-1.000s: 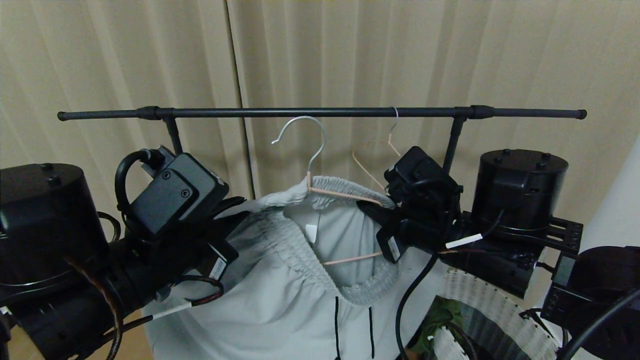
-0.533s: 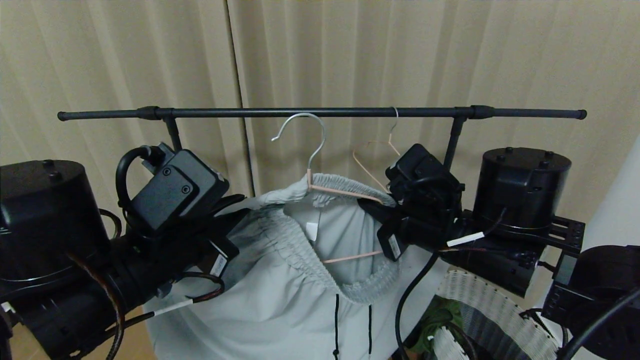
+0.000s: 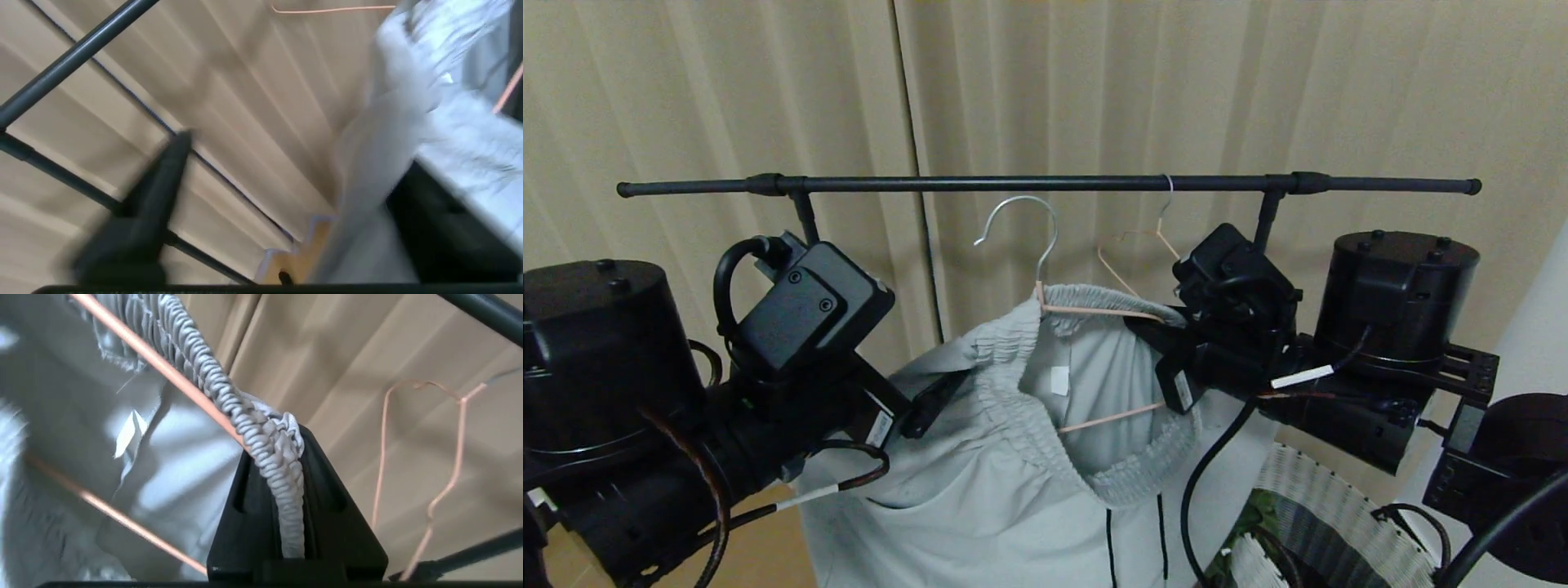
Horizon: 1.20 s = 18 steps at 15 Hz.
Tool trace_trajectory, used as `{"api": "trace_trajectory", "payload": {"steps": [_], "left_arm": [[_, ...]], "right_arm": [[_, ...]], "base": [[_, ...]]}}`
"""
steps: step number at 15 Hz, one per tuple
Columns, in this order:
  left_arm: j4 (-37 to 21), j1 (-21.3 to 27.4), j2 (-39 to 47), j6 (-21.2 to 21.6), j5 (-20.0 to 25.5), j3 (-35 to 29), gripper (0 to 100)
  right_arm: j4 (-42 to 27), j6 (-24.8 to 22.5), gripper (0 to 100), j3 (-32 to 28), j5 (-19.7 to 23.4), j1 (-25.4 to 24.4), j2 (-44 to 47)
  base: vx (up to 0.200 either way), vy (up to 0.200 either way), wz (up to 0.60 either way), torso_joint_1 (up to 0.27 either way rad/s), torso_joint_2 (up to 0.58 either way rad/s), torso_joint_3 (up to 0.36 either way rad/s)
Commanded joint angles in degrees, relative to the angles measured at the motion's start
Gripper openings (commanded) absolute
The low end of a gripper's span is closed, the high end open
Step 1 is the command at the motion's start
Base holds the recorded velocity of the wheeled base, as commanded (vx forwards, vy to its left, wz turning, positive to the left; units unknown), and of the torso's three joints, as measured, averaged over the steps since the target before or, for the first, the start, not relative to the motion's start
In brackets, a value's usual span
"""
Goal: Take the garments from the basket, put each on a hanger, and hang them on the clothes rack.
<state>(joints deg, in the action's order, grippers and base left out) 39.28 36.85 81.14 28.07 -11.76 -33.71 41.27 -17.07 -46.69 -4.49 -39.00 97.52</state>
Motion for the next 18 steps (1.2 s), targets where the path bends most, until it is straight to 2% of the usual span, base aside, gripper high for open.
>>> {"api": "trace_trajectory", "payload": {"steps": [1,3,6,9,14,16,18], "left_arm": [[-0.08,-0.03,-0.19,-0.04,-0.01,-0.04,100],[-0.08,-0.03,-0.37,-0.04,0.07,-0.22,100],[4.14,-0.11,0.07,-0.21,1.30,-0.48,100],[4.67,-2.05,-0.28,-0.21,1.39,-0.04,100],[4.67,-8.38,-3.45,-1.00,5.08,6.55,100],[4.67,-10.84,-3.01,-1.00,6.31,7.60,100],[4.67,-13.21,-2.57,-0.92,9.39,8.83,100]], "right_arm": [[-0.04,0.02,0,-0.16,0.00,2.17,-1.20],[0.04,0.02,0,0.02,0.00,3.93,-1.55],[0.22,0.02,0,-0.42,0.00,8.15,-1.64],[0.04,0.02,0,-0.07,0.00,10.61,-3.13],[-0.04,0.02,0,-0.42,0.09,15.27,-5.68],[0.13,0.19,0,-0.51,0.27,15.62,-6.47],[0.13,0.37,0,-0.68,0.44,15.62,-7.61]], "base": [[0.000,0.000,0.00,0.000,0.00,0.000],[0.000,0.000,0.00,0.000,0.00,0.000],[0.000,0.000,0.00,0.000,0.00,0.000],[0.000,0.000,0.00,0.000,0.00,0.000],[0.000,0.000,0.00,0.000,0.00,0.000],[0.000,0.000,0.00,0.000,0.00,0.000],[0.000,0.000,0.00,0.000,0.00,0.000]]}}
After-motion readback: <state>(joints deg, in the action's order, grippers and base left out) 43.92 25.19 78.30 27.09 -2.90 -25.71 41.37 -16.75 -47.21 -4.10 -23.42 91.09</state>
